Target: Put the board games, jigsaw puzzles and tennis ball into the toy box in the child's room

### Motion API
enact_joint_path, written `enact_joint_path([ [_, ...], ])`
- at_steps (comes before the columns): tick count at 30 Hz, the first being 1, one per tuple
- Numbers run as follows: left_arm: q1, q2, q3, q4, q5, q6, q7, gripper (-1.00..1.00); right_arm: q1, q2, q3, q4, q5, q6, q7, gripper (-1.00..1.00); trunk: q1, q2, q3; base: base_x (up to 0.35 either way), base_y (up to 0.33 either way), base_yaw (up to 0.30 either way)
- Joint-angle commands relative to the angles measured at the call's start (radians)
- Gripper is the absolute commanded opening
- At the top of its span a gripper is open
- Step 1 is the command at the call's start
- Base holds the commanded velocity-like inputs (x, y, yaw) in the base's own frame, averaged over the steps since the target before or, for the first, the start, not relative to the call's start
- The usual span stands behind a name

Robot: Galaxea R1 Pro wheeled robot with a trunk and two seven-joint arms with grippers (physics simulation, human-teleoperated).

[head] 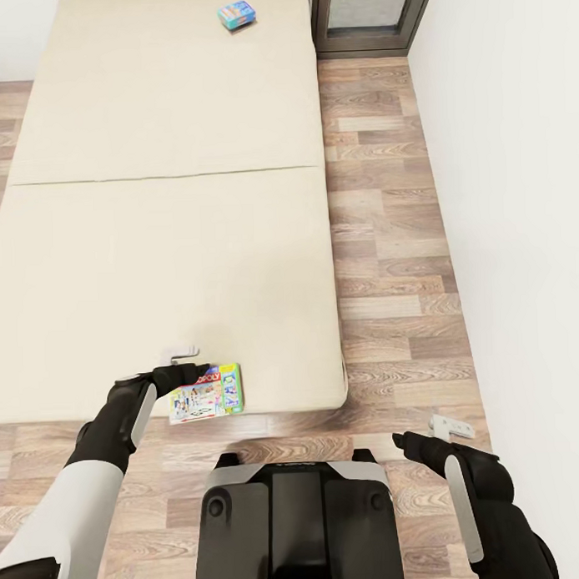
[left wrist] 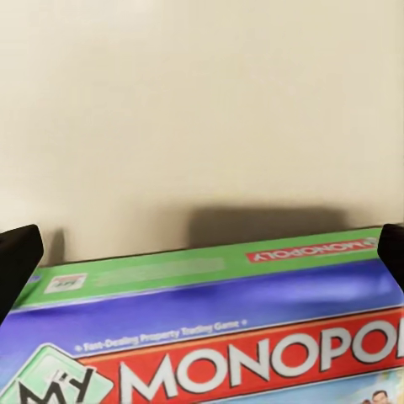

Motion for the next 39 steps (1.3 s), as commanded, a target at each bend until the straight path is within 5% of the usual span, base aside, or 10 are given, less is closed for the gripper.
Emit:
enact_joint_path([
  [1,0.000,0.000,0.002,-0.001,0.000,0.006,-0.005,1.00,0.000,0.001,-0.001,-0.001,-0.005,0.004,-0.004,1.00,0.001,-0.002,-0.001,-0.047,0.000,0.000],
  [39,0.000,0.000,0.002,-0.001,0.000,0.005,-0.006,1.00,0.000,0.002,-0.001,-0.001,-0.005,0.004,-0.004,1.00,0.001,-0.002,-0.001,-0.034,0.000,0.000],
])
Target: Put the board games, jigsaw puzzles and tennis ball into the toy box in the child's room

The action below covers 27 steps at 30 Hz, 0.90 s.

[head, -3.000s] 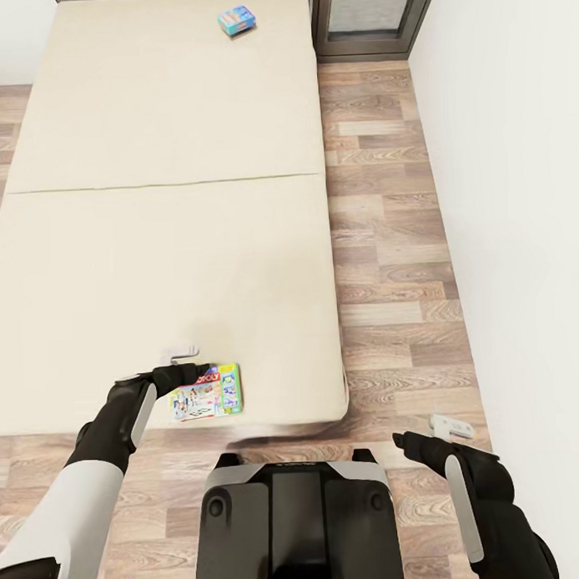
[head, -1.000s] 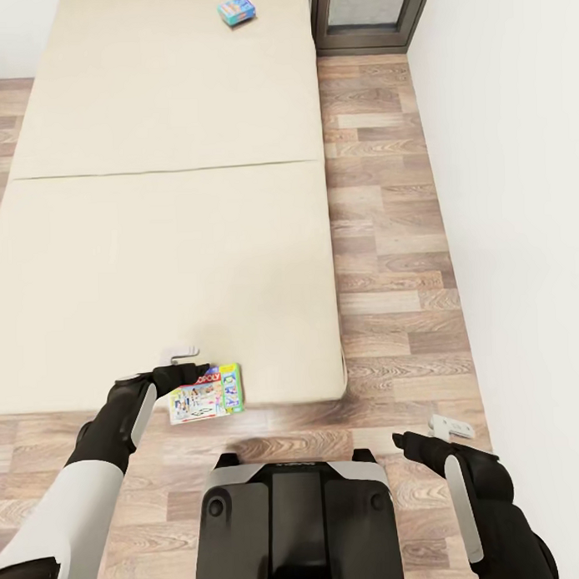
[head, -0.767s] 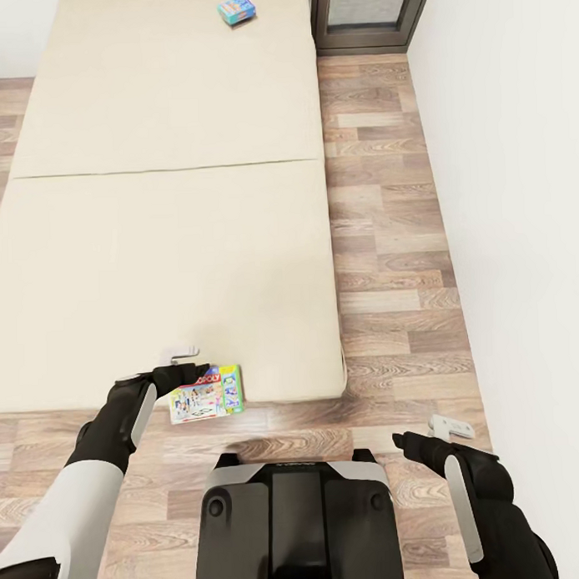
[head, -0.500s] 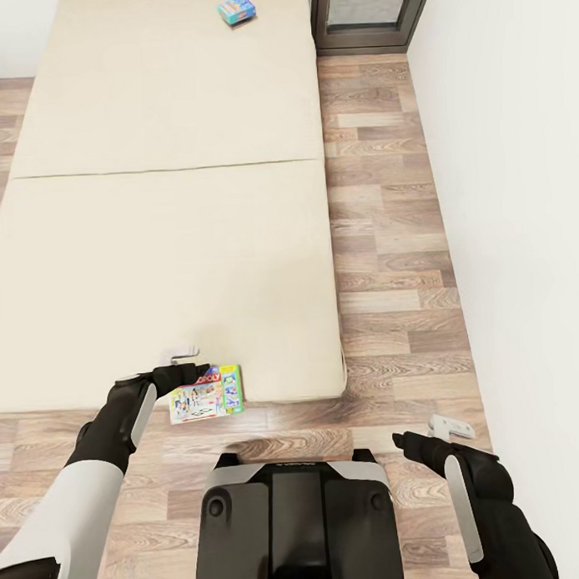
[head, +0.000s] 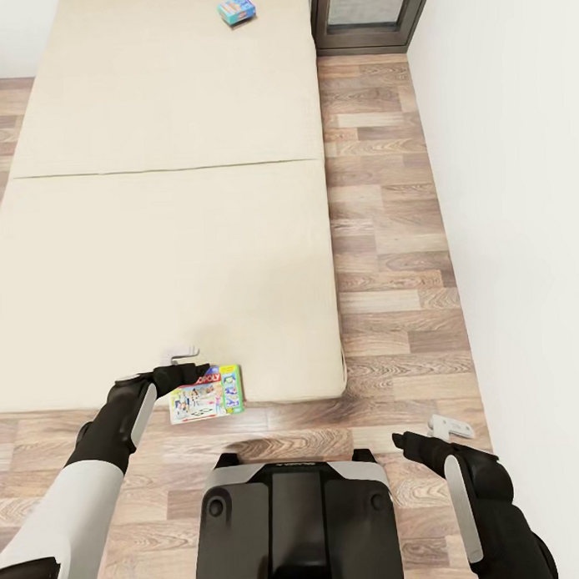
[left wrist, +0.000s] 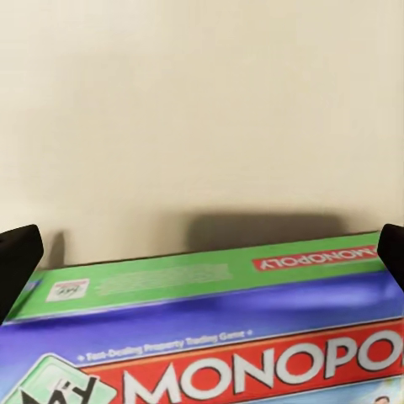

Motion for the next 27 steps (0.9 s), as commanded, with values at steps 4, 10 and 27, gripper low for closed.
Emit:
enact_joint_path([
  [4,-0.007,-0.023,0.002,-0.024,-0.005,0.029,0.018,1.00,-0.021,0.024,0.004,0.021,-0.013,-0.018,-0.003,1.00,0.001,-0.002,-0.001,0.000,0.000,0.000],
  [10,-0.008,-0.027,0.003,-0.024,0.001,0.063,0.004,1.00,-0.001,0.032,0.005,0.055,-0.013,-0.052,-0.002,1.00,0.001,-0.002,-0.001,0.000,0.000,0.000],
  [27,-0.007,-0.014,0.004,-0.067,0.003,0.158,-0.004,1.00,0.002,0.035,0.007,0.082,-0.012,-0.086,-0.002,1.00,0.001,-0.002,-0.001,0.000,0.000,0.000],
])
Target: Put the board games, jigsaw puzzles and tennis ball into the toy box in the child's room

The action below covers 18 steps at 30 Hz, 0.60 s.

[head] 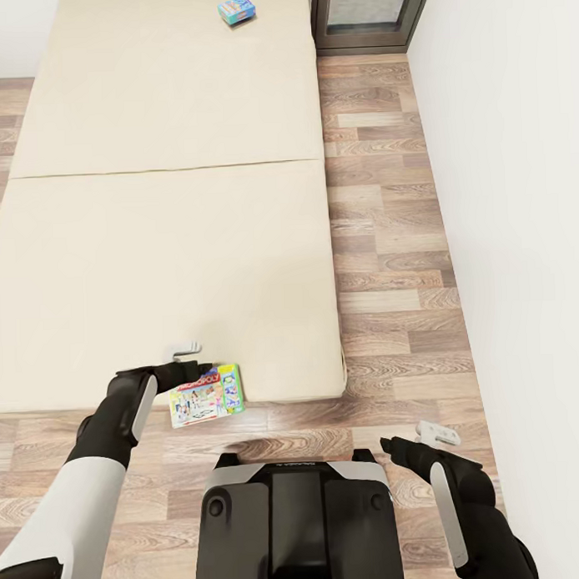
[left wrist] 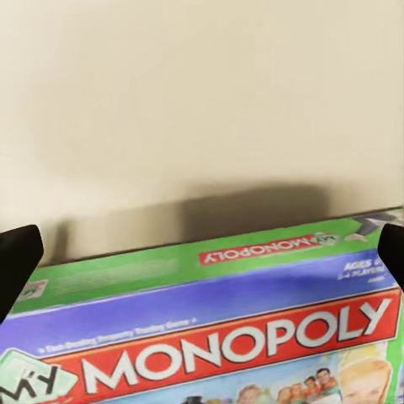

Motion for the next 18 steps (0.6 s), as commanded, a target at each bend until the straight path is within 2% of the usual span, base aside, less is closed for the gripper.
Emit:
enact_joint_path([
  [1,0.000,0.000,0.002,-0.001,0.000,0.011,-0.004,1.00,0.000,0.001,-0.001,-0.001,-0.006,0.004,-0.004,1.00,0.001,-0.002,-0.001,0.000,0.000,0.000],
  [8,0.000,0.000,0.007,-0.003,0.000,0.011,-0.005,1.00,0.000,0.001,-0.001,-0.001,-0.006,0.004,-0.004,1.00,0.001,-0.002,-0.001,0.000,0.000,0.000],
  [18,0.000,-0.001,0.048,-0.051,0.000,0.014,-0.011,1.00,0.000,0.002,-0.001,-0.001,-0.004,0.004,-0.004,1.00,0.001,-0.002,-0.001,0.000,0.000,0.000],
])
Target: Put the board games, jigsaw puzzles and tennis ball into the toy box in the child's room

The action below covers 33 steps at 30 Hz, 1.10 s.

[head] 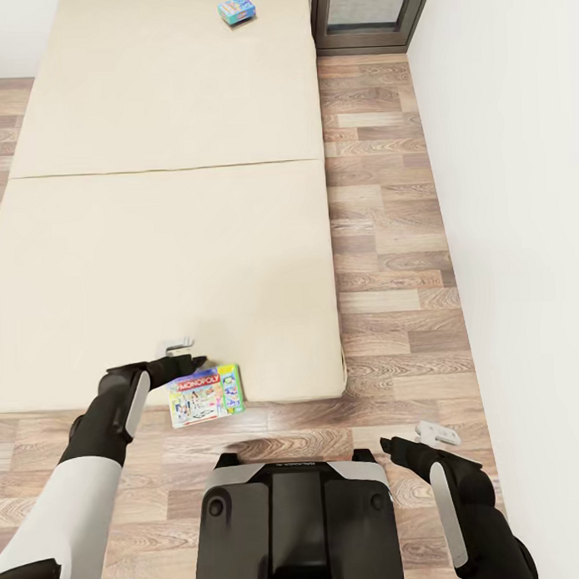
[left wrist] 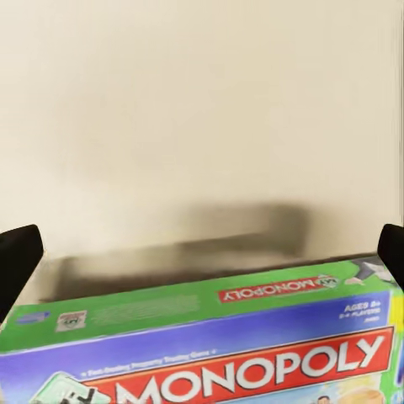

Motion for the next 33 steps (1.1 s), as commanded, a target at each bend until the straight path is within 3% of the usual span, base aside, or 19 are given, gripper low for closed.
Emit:
enact_joint_path([
  [1,0.000,0.000,0.005,-0.008,0.000,0.007,-0.005,1.00,-0.001,0.001,-0.001,-0.001,-0.006,0.004,-0.004,1.00,0.001,-0.002,-0.001,0.000,0.000,0.000],
  [9,0.001,0.001,0.040,-0.037,0.002,0.012,-0.008,1.00,0.000,0.001,-0.001,-0.001,-0.005,0.004,-0.003,1.00,0.001,-0.002,-0.001,0.000,0.000,0.000],
  [33,0.003,0.001,0.046,-0.070,0.002,0.016,-0.010,1.00,0.000,0.001,-0.001,-0.001,-0.007,0.004,-0.003,1.00,0.001,-0.002,-0.001,0.000,0.000,0.000],
])
